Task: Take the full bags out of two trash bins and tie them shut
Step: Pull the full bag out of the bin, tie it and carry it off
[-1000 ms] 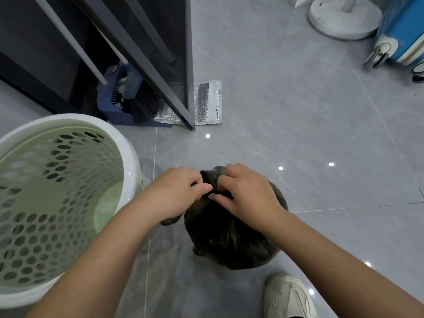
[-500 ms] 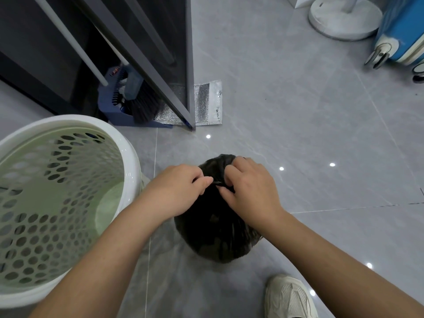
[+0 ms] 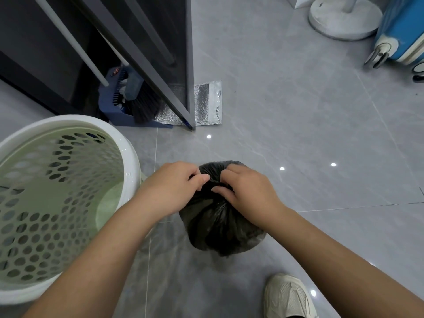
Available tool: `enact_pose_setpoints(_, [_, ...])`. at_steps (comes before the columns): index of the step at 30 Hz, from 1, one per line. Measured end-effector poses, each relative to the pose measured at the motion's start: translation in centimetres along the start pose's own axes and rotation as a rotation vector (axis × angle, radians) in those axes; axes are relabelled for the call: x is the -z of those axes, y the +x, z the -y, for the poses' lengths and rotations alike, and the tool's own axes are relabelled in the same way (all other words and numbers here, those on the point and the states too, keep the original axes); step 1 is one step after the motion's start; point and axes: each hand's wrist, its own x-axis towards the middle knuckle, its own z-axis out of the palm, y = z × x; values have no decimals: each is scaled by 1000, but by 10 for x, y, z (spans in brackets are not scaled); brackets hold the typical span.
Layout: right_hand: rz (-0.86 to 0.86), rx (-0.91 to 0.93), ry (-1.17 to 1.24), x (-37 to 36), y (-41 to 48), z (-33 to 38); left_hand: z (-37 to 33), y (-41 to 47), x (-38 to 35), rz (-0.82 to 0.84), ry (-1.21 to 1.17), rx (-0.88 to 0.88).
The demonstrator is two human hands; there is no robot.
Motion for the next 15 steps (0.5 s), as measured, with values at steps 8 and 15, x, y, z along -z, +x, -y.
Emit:
enact_pose_setpoints(8, [68, -32, 11, 4, -4, 5, 1, 0, -2, -12, 32, -8])
enact_pose_setpoints(15, [77, 18, 51, -1, 0, 3, 3, 0, -1, -6, 37, -6])
